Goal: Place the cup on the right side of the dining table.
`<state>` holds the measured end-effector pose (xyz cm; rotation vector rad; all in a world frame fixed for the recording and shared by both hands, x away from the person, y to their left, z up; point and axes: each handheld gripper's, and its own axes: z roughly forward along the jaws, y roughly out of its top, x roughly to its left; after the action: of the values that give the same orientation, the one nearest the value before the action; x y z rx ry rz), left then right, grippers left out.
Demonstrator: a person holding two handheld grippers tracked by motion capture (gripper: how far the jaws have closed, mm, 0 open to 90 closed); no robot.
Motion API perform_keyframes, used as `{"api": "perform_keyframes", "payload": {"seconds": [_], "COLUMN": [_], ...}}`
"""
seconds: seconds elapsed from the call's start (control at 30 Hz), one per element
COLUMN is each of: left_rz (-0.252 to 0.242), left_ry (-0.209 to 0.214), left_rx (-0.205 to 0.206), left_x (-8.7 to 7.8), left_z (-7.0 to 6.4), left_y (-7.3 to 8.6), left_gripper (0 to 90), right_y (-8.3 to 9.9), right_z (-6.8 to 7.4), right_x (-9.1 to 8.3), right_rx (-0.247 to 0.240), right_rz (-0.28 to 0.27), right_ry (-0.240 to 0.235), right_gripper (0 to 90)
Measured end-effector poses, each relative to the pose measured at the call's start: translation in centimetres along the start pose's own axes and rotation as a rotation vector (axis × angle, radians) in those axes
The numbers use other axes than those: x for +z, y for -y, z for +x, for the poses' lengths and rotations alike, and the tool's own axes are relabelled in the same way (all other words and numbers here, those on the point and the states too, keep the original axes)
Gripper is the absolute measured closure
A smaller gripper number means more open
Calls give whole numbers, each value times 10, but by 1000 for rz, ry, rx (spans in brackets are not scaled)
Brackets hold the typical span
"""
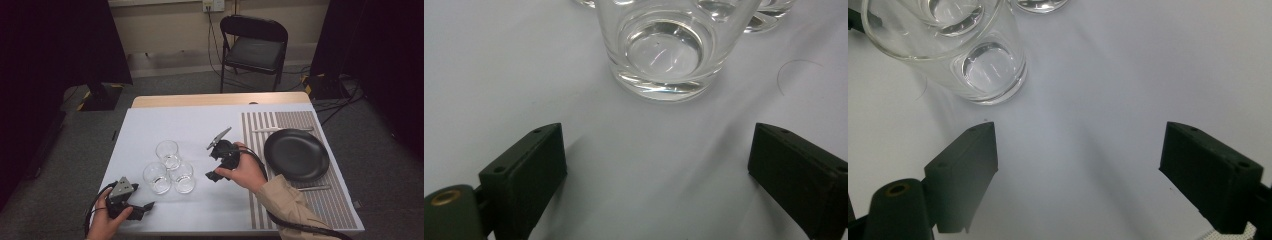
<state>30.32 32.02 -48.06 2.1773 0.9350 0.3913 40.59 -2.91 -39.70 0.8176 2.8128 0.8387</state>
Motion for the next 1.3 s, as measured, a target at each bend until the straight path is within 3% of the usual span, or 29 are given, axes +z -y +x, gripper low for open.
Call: {"api": "perform_keyframes", "payload": {"seconds": [0.87,1.3], "left_rz": [-1,-1], "left_ry": [1,2], "left_rx": [-2,-2], "left_x": [0,0], "left_z": [0,0], "left_y": [0,0], "left_gripper": [77,76], "right_y": [-26,-37], "right_z": [3,6], "right_x": [-2,3], "right_rx": [-43,-22], "right_rz": [-13,-19], "right_ry": [-1,-14], "right_gripper": [143,137]}}
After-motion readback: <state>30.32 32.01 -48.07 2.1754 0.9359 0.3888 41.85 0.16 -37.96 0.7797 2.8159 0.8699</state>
